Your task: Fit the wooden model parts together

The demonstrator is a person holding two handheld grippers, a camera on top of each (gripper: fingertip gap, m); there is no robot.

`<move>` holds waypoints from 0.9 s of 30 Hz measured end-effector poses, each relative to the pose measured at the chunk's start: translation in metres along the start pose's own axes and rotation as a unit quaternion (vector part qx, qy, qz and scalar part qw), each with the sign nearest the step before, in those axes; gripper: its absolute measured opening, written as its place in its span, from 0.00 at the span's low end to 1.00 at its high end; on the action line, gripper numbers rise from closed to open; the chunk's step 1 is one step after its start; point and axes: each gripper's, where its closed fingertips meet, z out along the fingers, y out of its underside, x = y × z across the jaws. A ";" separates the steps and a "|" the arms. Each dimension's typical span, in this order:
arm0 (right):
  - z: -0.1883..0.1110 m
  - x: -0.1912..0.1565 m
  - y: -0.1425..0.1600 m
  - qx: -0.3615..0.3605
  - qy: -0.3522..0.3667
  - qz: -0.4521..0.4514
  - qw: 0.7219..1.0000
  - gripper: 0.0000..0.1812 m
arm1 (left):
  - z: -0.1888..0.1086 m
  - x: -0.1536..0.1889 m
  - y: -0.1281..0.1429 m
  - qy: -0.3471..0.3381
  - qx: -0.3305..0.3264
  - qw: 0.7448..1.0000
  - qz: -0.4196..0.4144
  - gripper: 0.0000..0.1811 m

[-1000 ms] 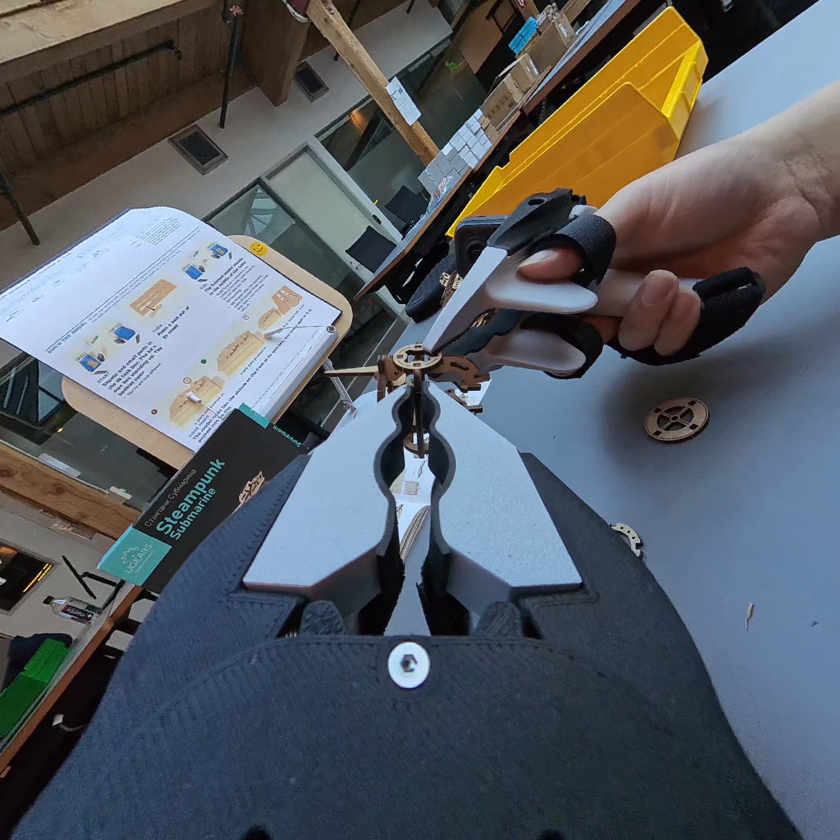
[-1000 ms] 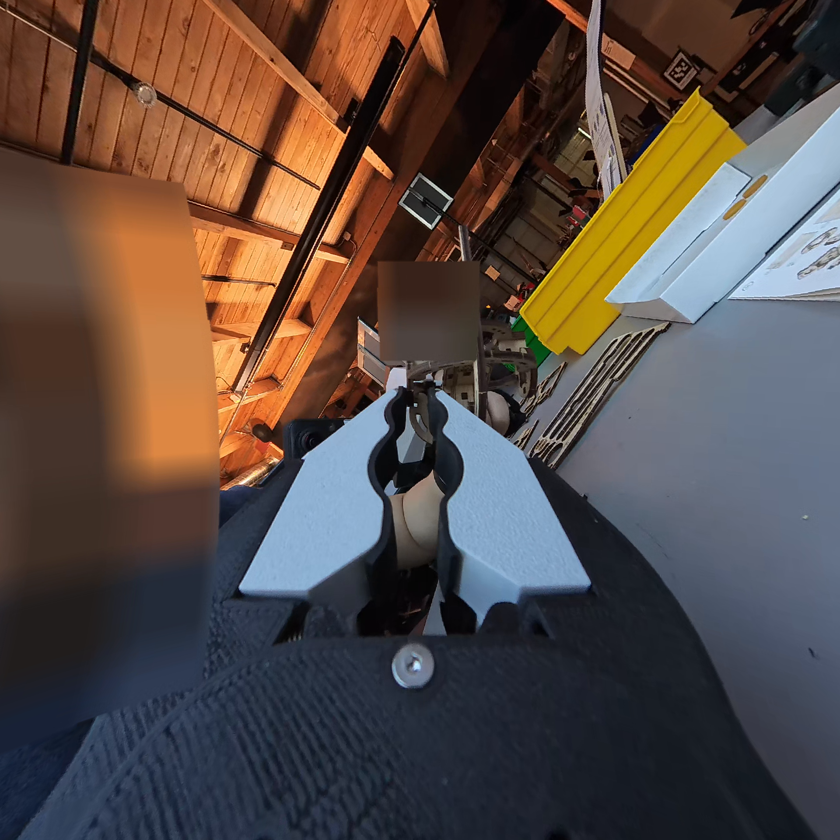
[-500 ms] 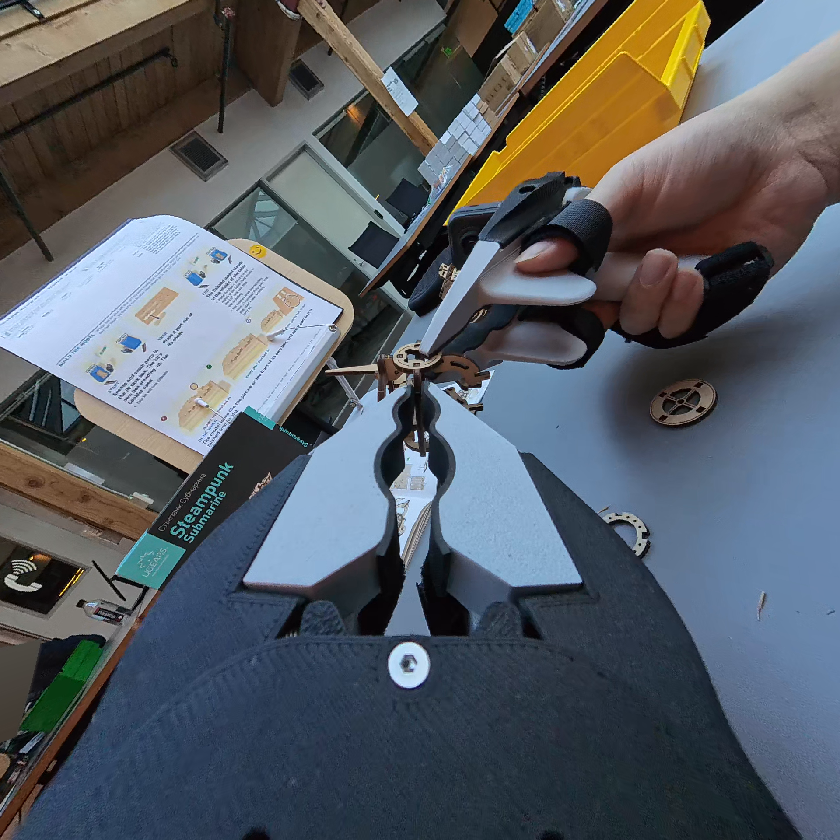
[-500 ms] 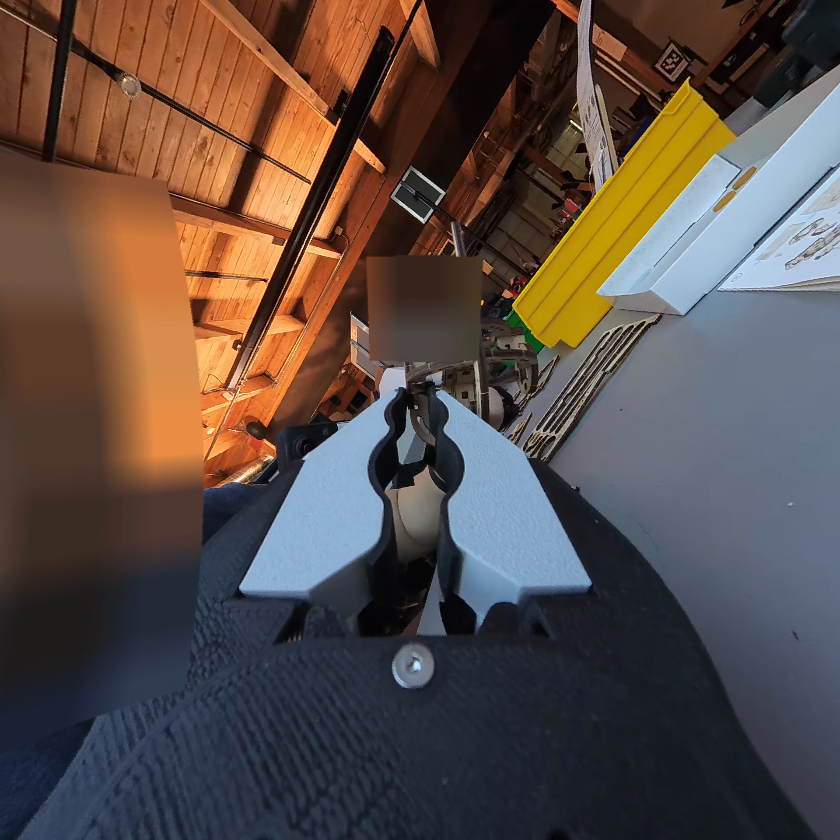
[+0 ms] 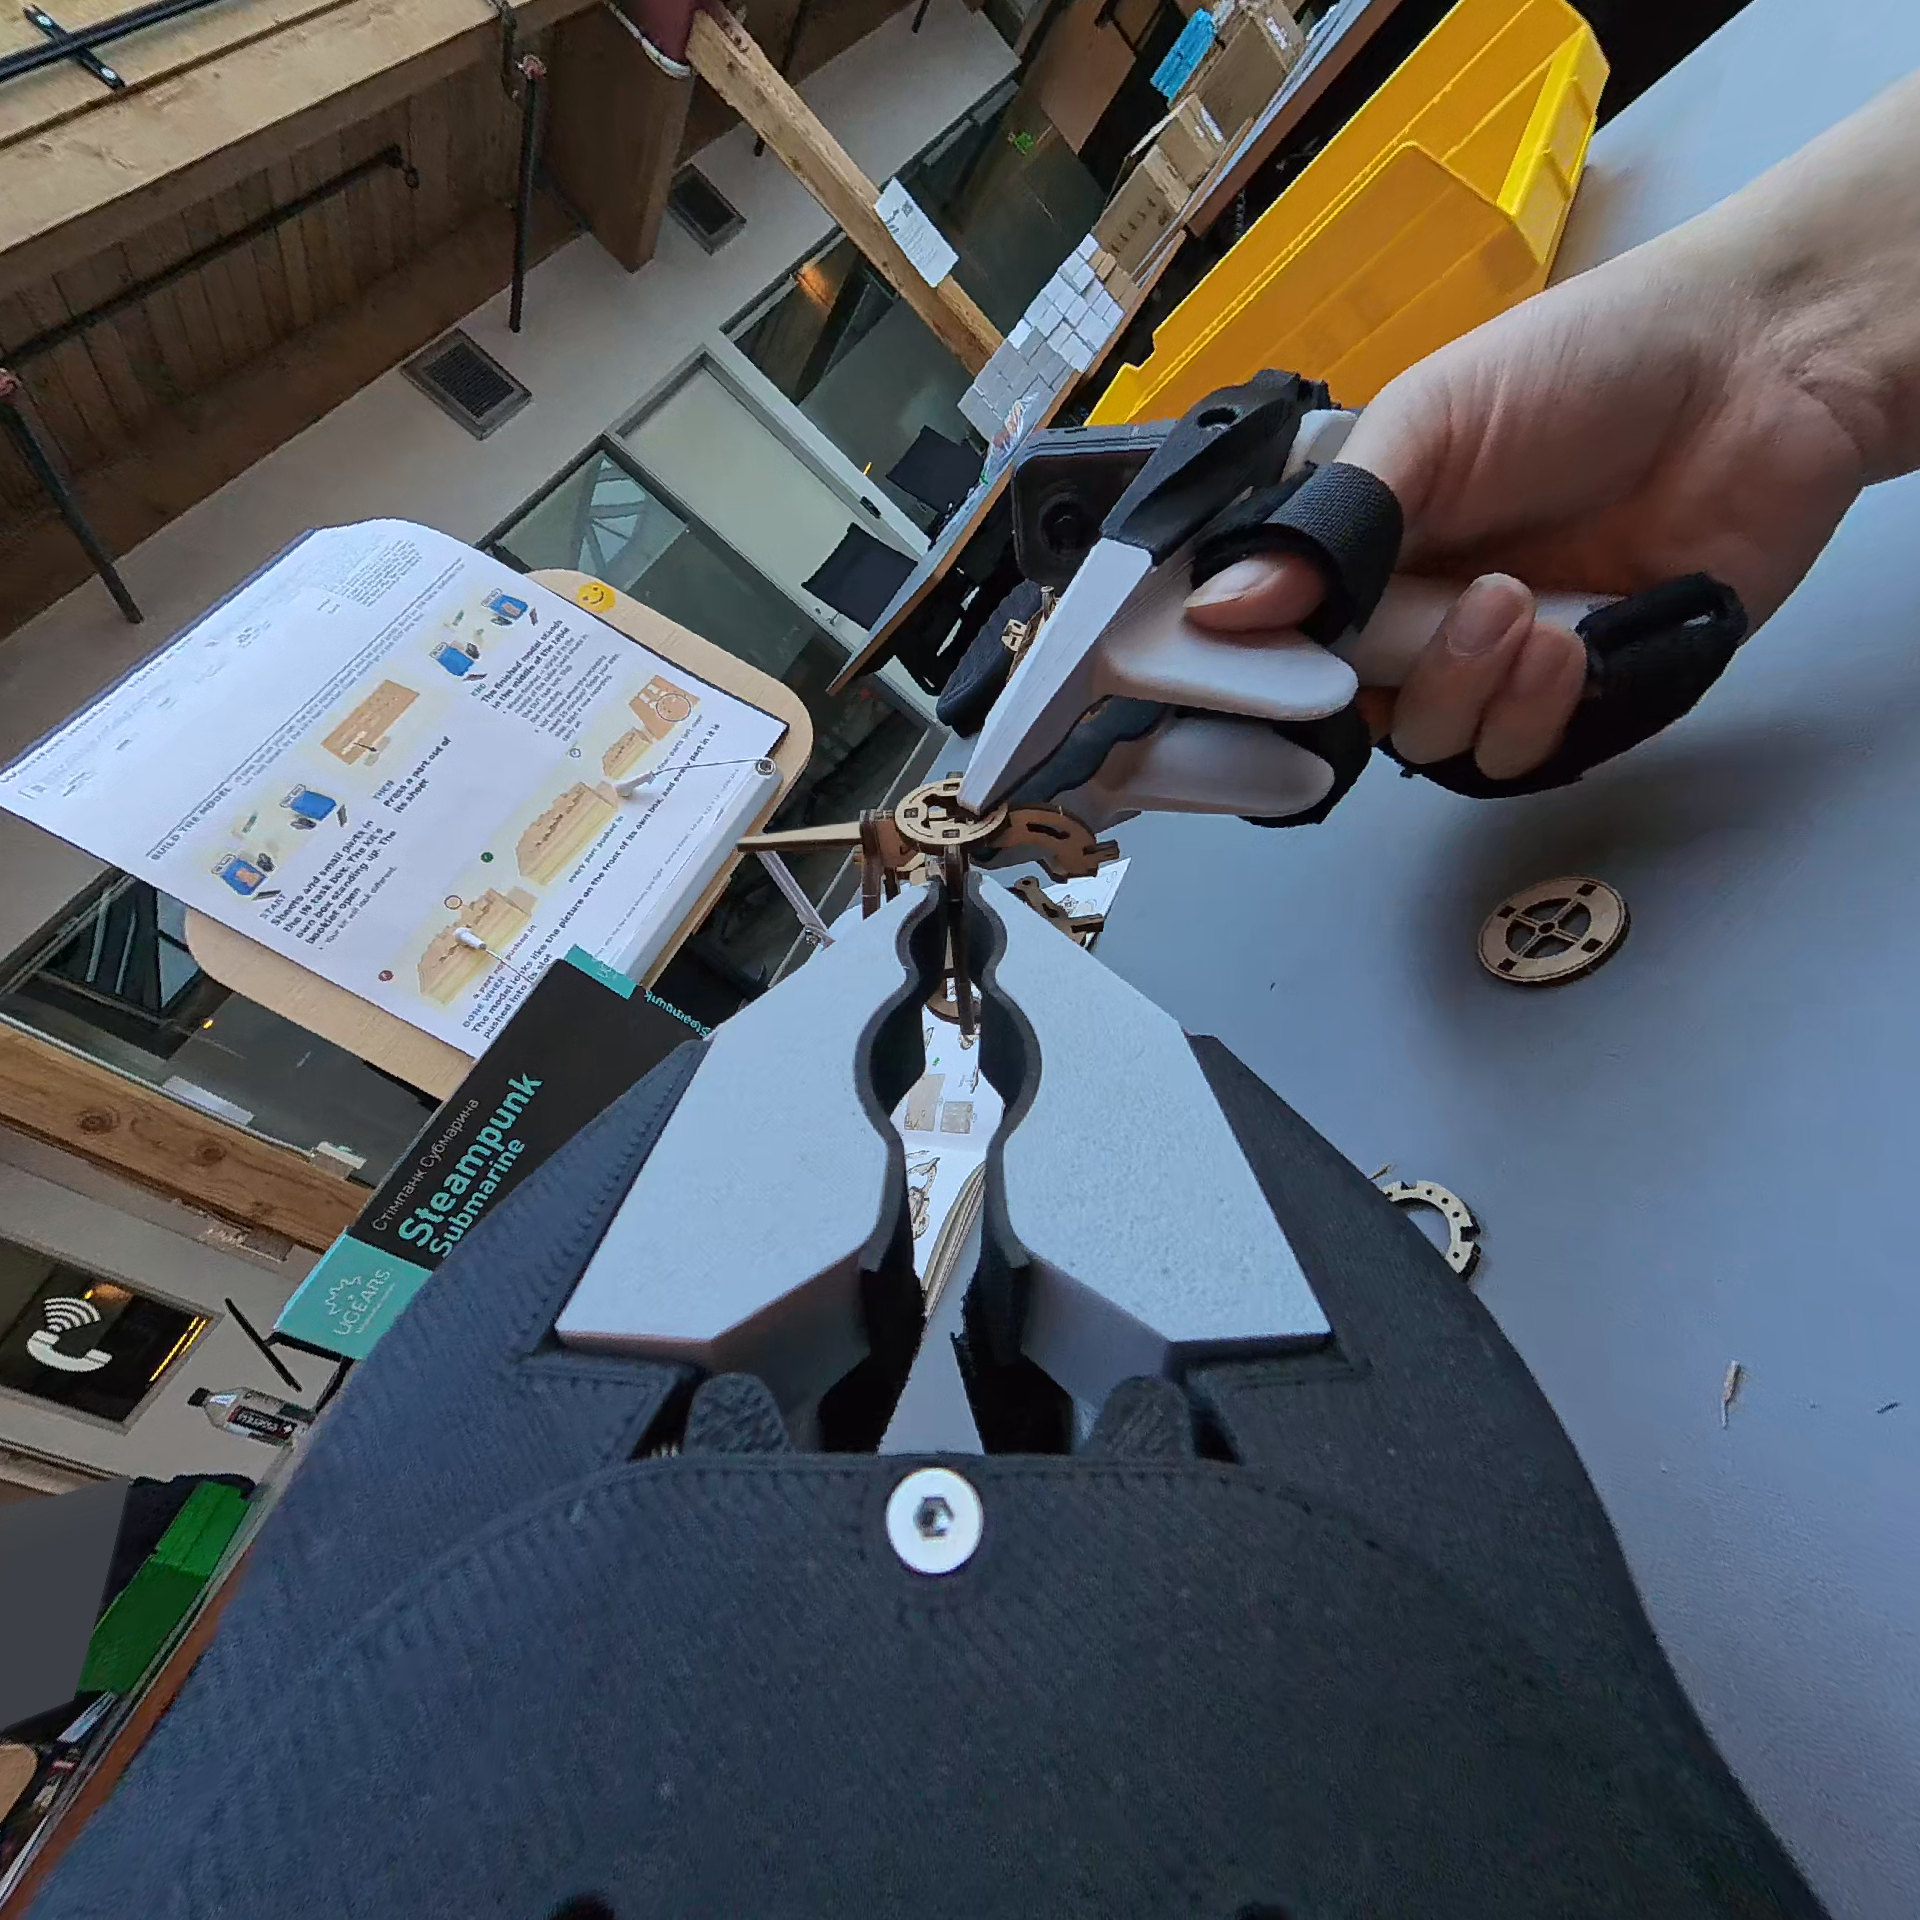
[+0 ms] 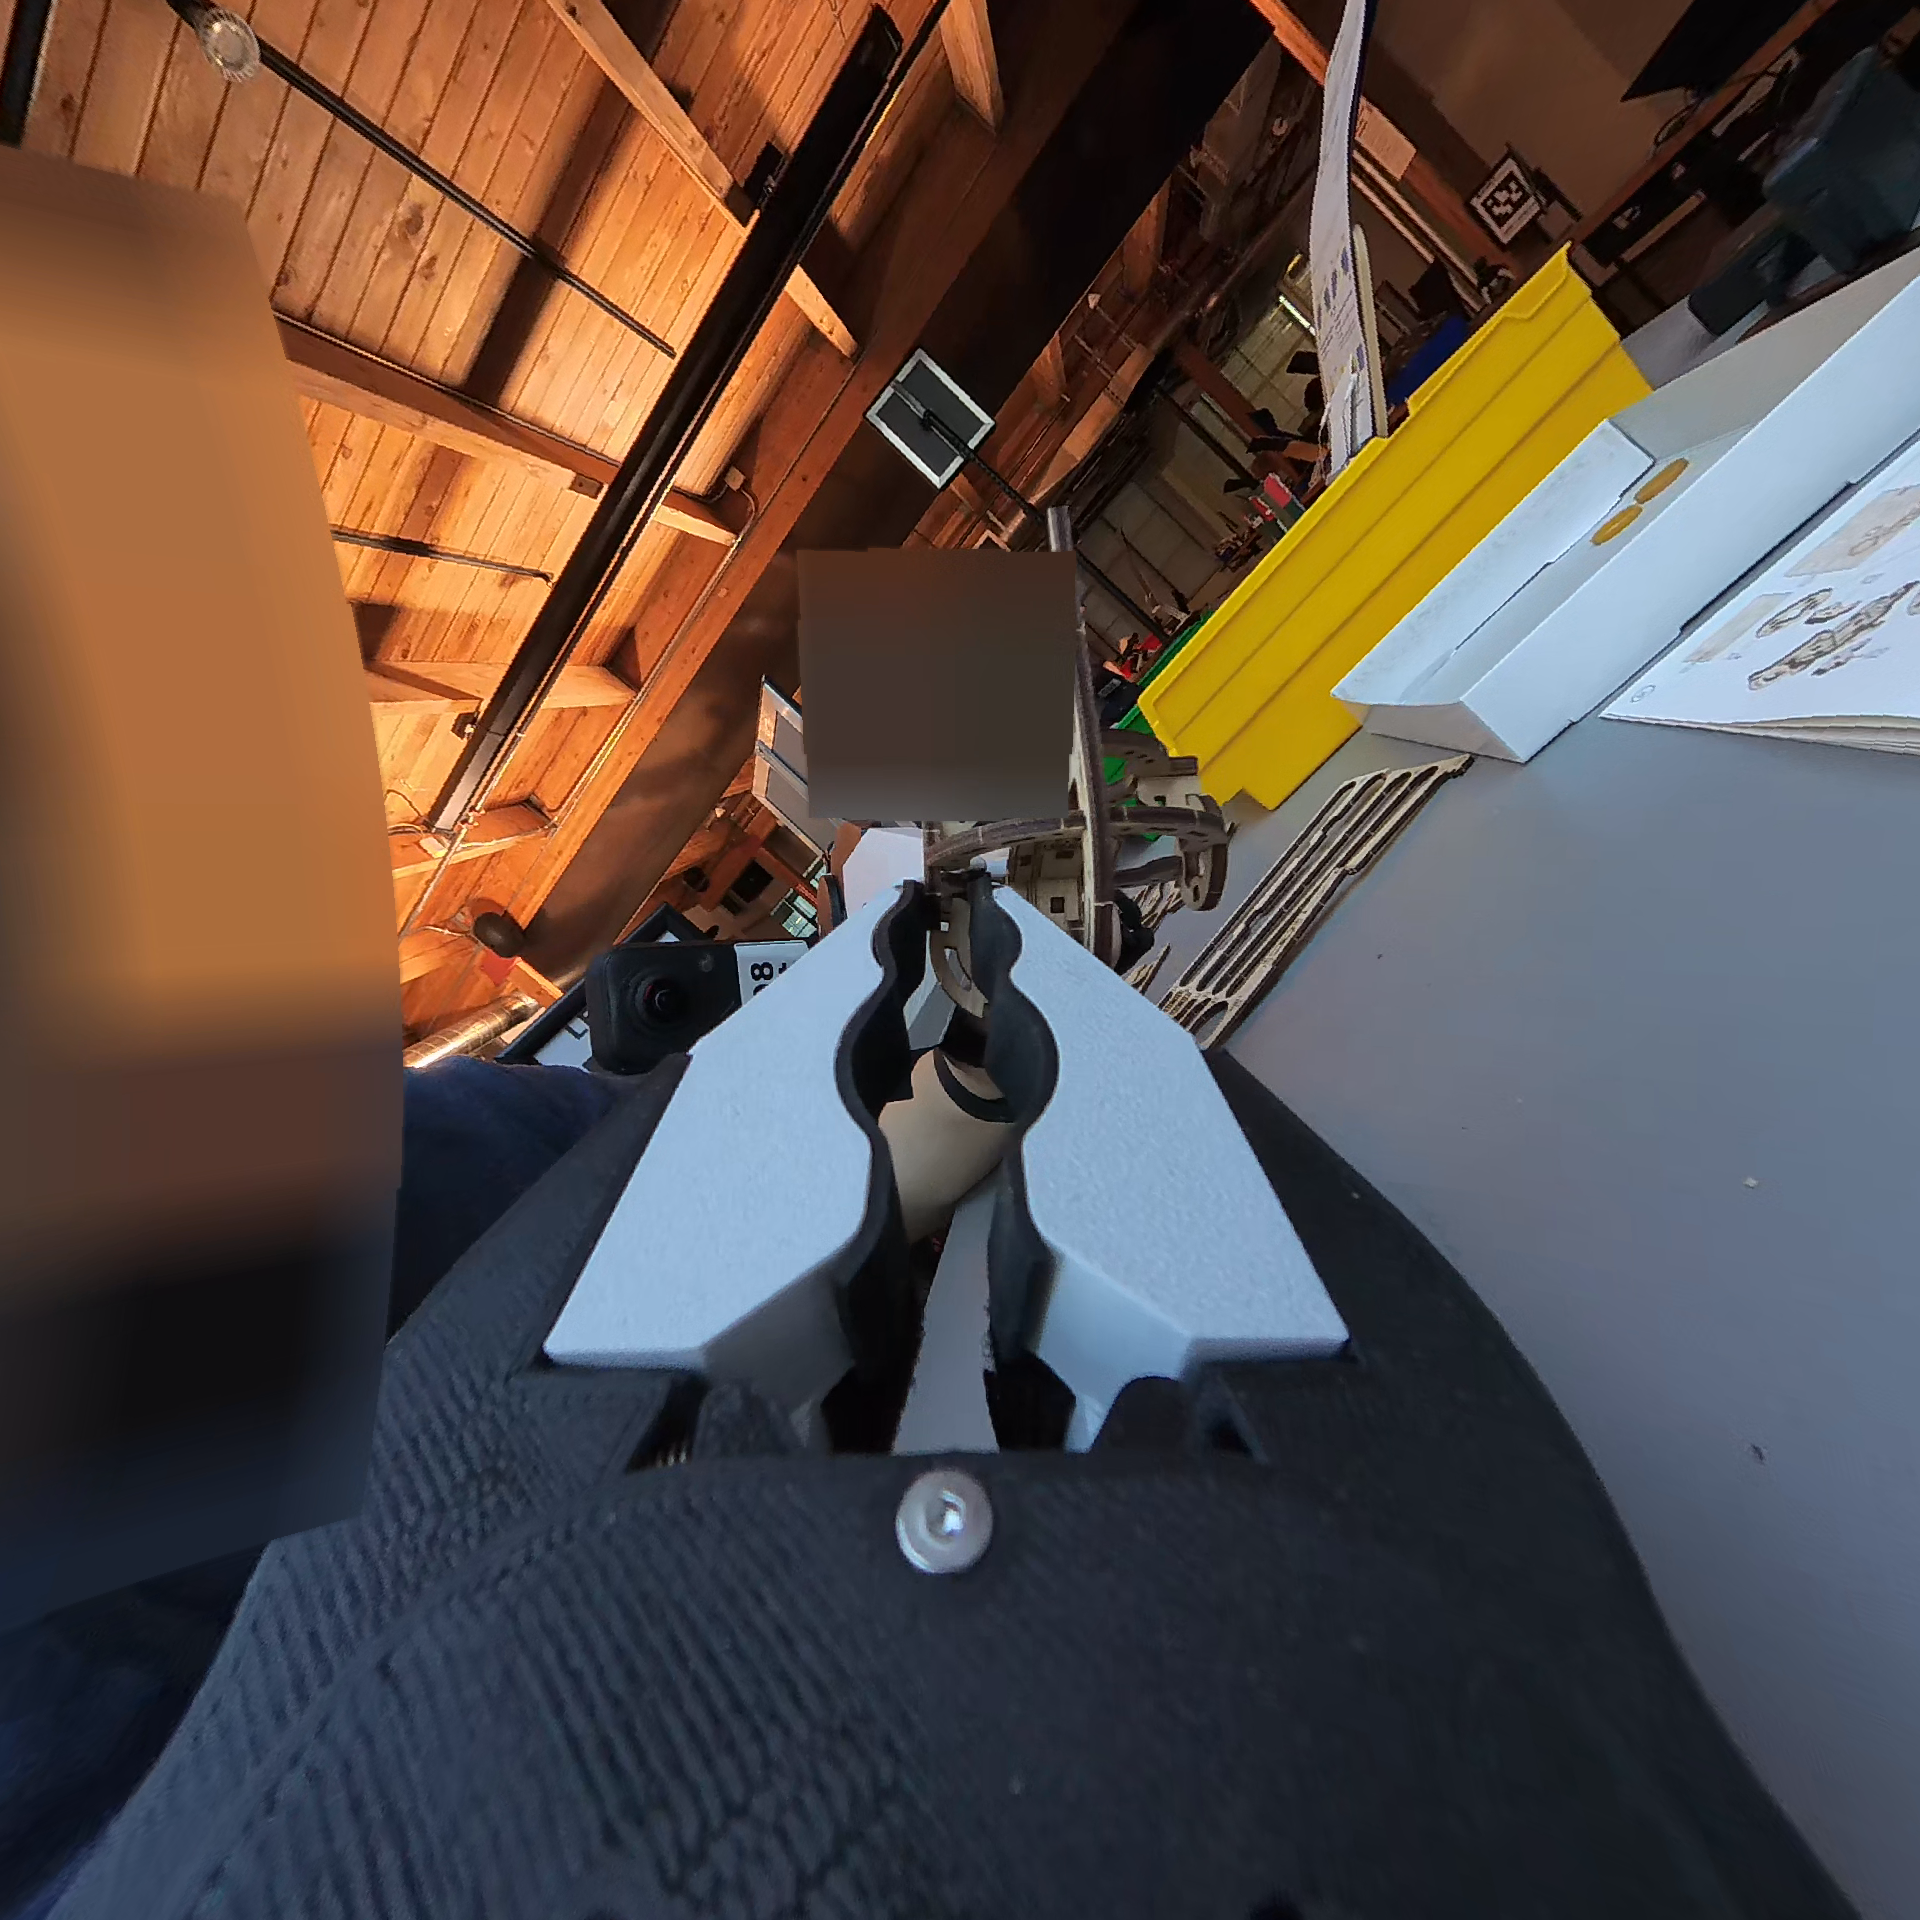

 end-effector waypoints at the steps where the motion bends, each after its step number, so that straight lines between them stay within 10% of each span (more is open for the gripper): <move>1: 0.000 0.000 0.000 0.000 0.002 -0.002 1.000 0.03 | 0.000 0.000 0.000 0.000 -0.001 1.000 0.000 0.00; 17: 0.005 -0.011 -0.008 0.020 -0.031 -0.015 0.999 0.13 | -0.001 -0.012 -0.002 -0.028 0.002 0.999 -0.033 0.00; 27: 0.002 -0.010 -0.013 0.000 0.111 -0.282 0.953 0.08 | -0.001 -0.023 0.005 -0.033 -0.004 0.995 -0.096 0.00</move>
